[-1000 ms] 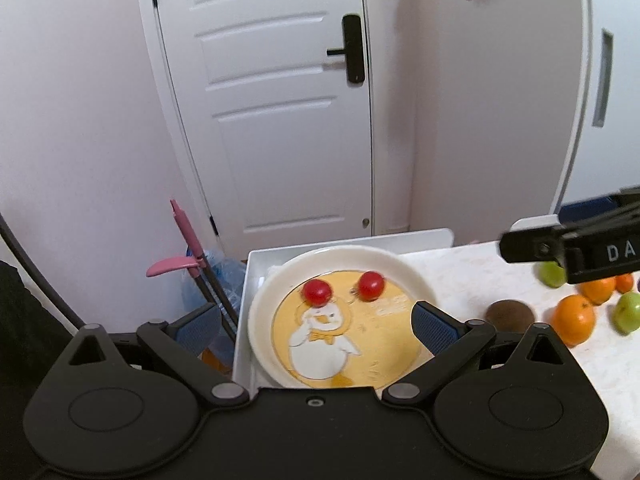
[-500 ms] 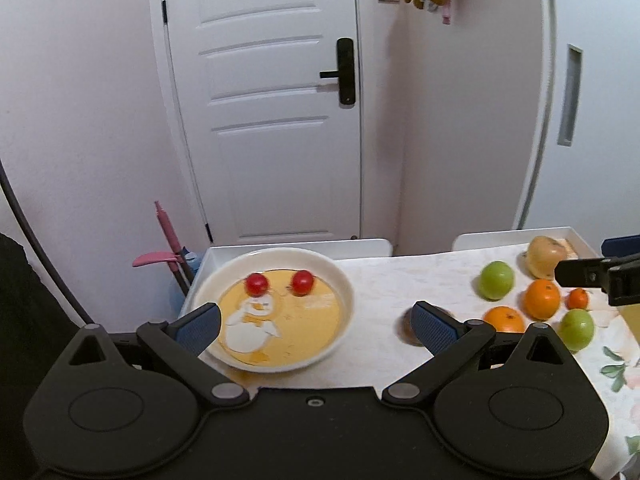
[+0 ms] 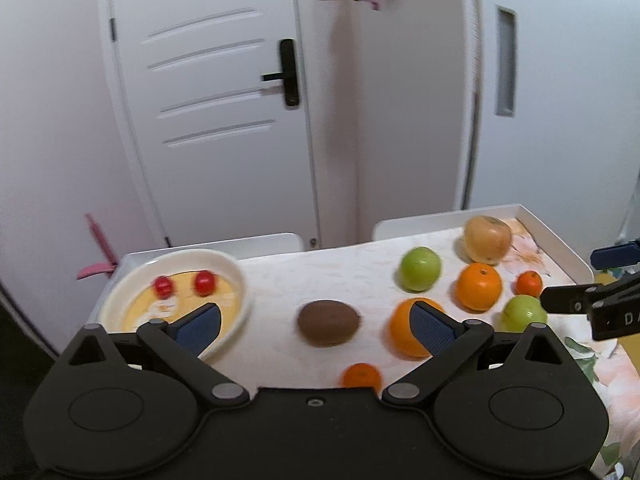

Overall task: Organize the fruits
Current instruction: 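Withdraw both grippers from the bowl toward the remaining fruits, then grasp the large orange with the left gripper while the right gripper grasps the green apple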

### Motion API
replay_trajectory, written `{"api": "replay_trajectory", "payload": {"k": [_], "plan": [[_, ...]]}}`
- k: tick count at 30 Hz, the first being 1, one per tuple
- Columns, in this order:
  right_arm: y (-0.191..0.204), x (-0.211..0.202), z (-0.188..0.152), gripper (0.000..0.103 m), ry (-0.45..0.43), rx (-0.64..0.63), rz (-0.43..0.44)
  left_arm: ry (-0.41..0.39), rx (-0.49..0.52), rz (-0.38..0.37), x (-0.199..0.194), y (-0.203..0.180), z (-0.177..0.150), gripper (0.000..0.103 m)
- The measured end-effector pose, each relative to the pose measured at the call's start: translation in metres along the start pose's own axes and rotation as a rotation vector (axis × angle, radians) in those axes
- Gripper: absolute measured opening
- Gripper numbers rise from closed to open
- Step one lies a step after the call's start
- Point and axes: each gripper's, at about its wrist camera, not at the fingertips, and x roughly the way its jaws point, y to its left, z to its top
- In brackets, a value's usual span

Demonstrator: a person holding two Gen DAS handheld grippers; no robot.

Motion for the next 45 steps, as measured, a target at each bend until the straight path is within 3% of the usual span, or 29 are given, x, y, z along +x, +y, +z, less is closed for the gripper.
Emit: {"api": "replay_trajectory", "payload": {"k": [13, 21, 28, 45], "plan": [[-0.030, 0.039, -0.039, 0.103, 0.004, 0.017, 0.015, 0.034, 0.147, -0.095, 0.077, -0.065, -0.025, 0.093], [-0.032, 0.050, -0.047, 0.103, 0.012, 0.017, 0.040, 0.074, 0.169, -0.118, 0.109, -0.081, -0.029, 0.081], [-0.031, 0.058, -0.047, 0.100, 0.012, 0.007, 0.051, 0.105, 0.166, -0.123, 0.121, -0.084, -0.031, 0.068], [-0.025, 0.077, -0.042, 0.084, 0.011, -0.005, 0.064, 0.105, 0.183, -0.130, 0.117, -0.084, -0.032, 0.066]]}}
